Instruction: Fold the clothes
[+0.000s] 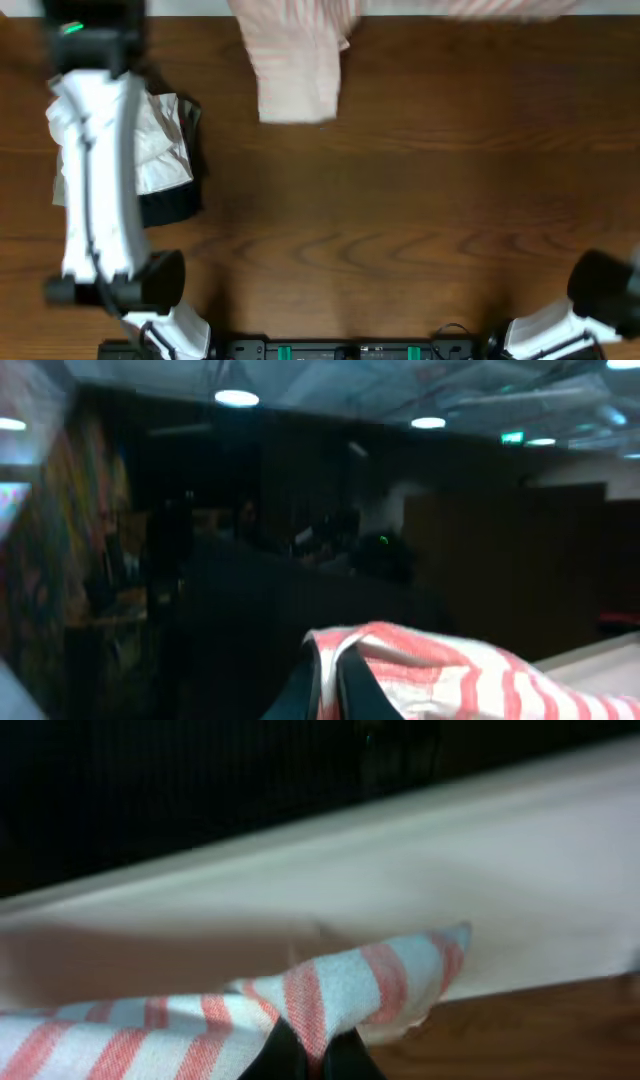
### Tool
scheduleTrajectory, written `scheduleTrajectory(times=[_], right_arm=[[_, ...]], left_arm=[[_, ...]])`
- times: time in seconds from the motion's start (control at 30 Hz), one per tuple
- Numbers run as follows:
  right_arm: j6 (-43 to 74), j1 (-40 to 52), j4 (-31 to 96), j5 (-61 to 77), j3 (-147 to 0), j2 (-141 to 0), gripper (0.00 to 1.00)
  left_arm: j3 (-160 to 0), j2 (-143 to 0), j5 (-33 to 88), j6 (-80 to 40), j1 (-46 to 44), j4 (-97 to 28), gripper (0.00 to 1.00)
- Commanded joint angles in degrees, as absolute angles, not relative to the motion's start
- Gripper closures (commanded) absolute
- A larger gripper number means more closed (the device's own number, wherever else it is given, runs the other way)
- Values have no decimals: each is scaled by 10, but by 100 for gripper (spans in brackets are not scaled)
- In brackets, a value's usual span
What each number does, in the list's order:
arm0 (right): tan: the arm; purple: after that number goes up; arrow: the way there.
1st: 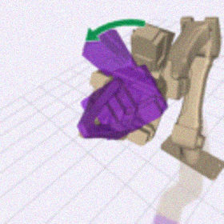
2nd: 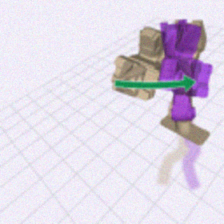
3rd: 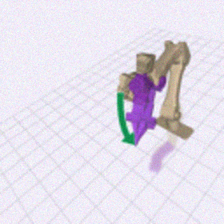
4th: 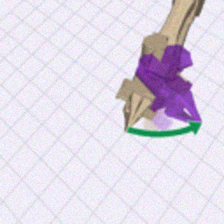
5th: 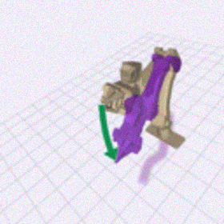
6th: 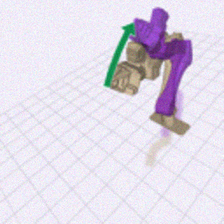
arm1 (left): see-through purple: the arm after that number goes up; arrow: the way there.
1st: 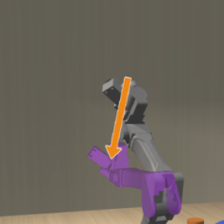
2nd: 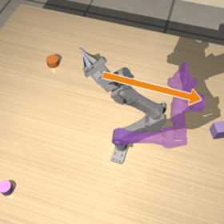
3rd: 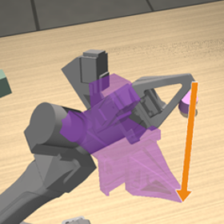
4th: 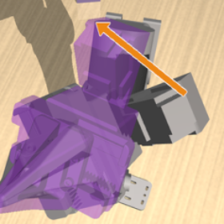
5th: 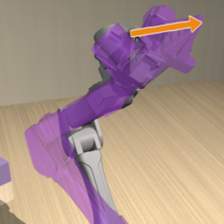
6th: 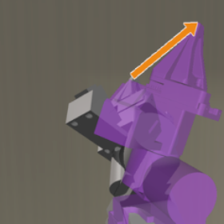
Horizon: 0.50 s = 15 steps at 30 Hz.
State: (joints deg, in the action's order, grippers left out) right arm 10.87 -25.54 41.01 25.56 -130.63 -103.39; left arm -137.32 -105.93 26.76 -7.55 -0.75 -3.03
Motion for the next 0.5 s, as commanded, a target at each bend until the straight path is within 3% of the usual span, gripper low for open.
scheduleTrajectory(times=[0.0, 0.23, 0.47], right_arm=[[71, -271, 470, 186, -1315, -1018, 99], [-16, -275, 655, 87, -1311, -1030, 99], [-59, -275, 798, -21, -1259, -1048, 99]], left_arm=[[-1412, -1050, 337, -83, 22, -142, 94], [-1401, -1055, 362, 76, 29, -571, 94], [-1395, -1086, 326, 137, 29, -874, 94]])
